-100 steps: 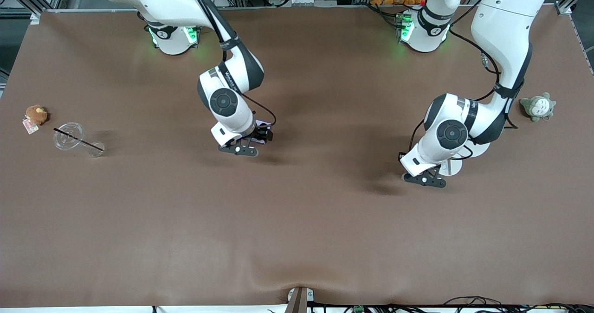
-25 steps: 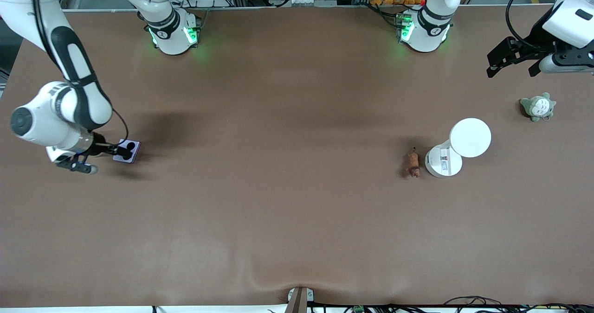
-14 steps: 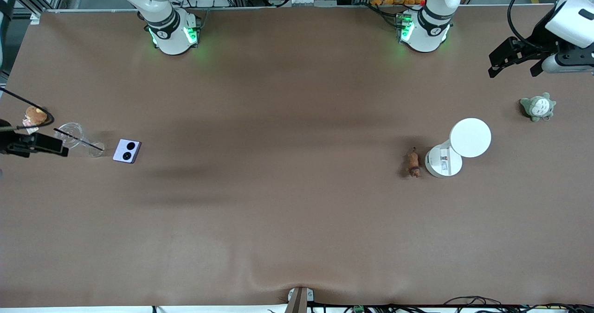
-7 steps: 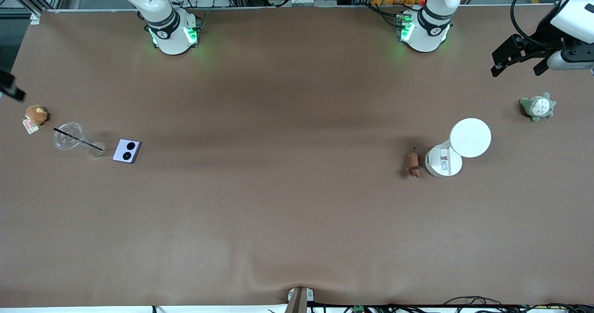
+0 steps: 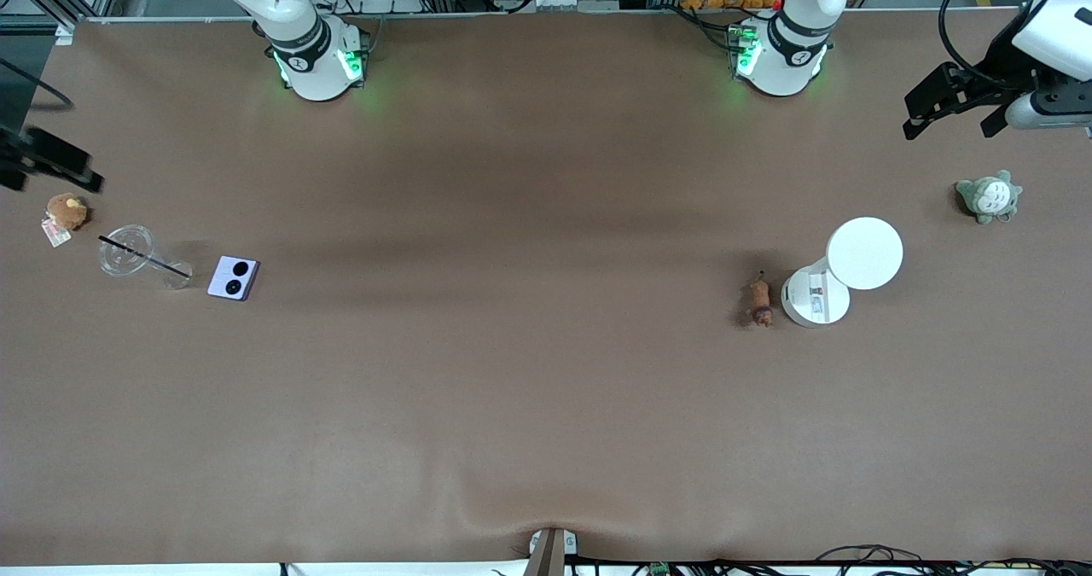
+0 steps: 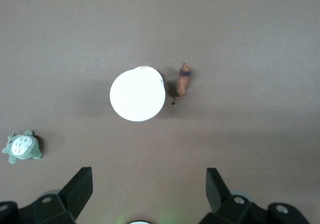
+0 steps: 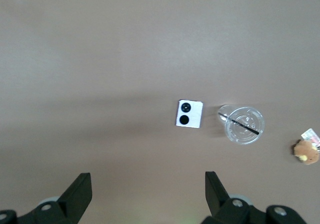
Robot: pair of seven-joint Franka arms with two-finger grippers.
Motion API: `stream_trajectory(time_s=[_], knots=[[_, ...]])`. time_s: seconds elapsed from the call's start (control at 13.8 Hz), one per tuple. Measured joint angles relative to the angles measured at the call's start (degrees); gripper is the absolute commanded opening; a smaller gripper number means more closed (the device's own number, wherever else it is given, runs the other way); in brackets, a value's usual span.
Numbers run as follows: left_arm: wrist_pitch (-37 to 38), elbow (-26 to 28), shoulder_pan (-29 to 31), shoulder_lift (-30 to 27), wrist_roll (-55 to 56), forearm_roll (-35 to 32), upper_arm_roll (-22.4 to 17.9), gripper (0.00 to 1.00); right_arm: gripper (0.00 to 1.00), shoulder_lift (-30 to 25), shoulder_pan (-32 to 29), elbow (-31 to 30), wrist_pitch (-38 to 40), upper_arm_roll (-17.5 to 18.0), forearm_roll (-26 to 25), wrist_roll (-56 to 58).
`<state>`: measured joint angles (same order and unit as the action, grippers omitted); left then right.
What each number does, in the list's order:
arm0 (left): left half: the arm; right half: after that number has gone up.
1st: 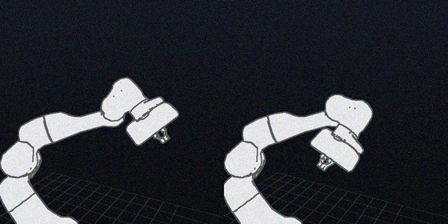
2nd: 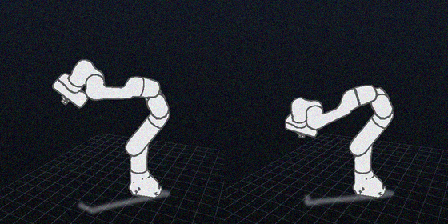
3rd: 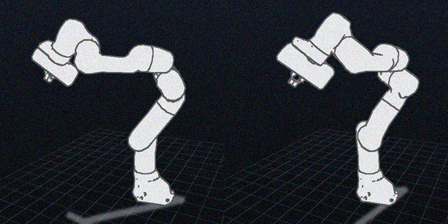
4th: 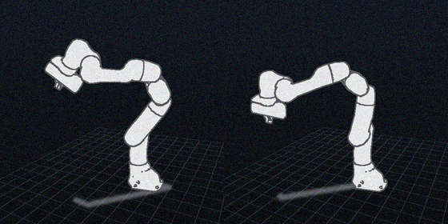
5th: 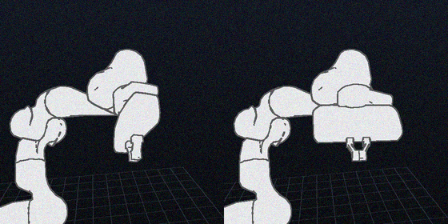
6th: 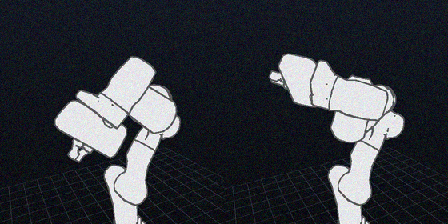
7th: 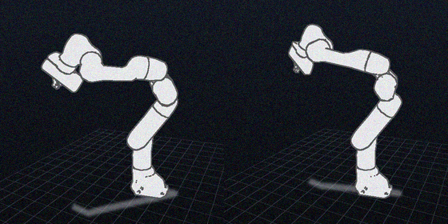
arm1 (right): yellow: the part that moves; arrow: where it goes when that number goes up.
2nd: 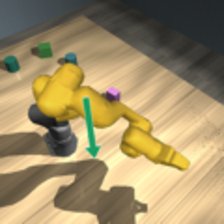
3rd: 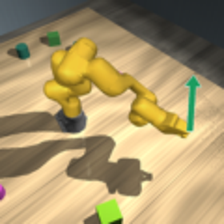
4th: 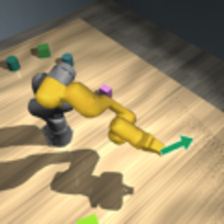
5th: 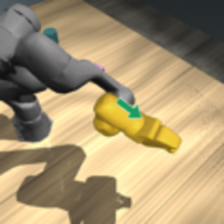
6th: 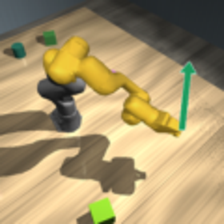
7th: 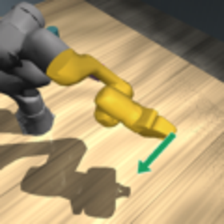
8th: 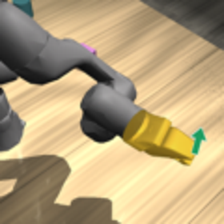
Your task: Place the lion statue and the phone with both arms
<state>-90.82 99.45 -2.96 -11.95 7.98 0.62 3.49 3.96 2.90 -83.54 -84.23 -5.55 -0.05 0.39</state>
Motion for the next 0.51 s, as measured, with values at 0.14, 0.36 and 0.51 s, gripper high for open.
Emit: stream_trajectory(time_s=[0.14,0.36,0.51], knots=[[0.0,-0.02,0.0,0.0,0.0,0.0,0.0,1.0,1.0,-0.76,1.0,-4.96,-5.2,0.3,-0.78,-0.23],[0.0,-0.09,0.02,0.0,0.0,0.0,-0.1,1.0,1.0,-4.8,1.19,-12.55,-10.34,0.27,-1.15,-0.11],[0.0,-0.1,0.02,0.0,0.0,0.0,-0.13,1.0,1.0,-6.9,1.17,-12.89,-9.01,0.12,-1.18,0.87]])
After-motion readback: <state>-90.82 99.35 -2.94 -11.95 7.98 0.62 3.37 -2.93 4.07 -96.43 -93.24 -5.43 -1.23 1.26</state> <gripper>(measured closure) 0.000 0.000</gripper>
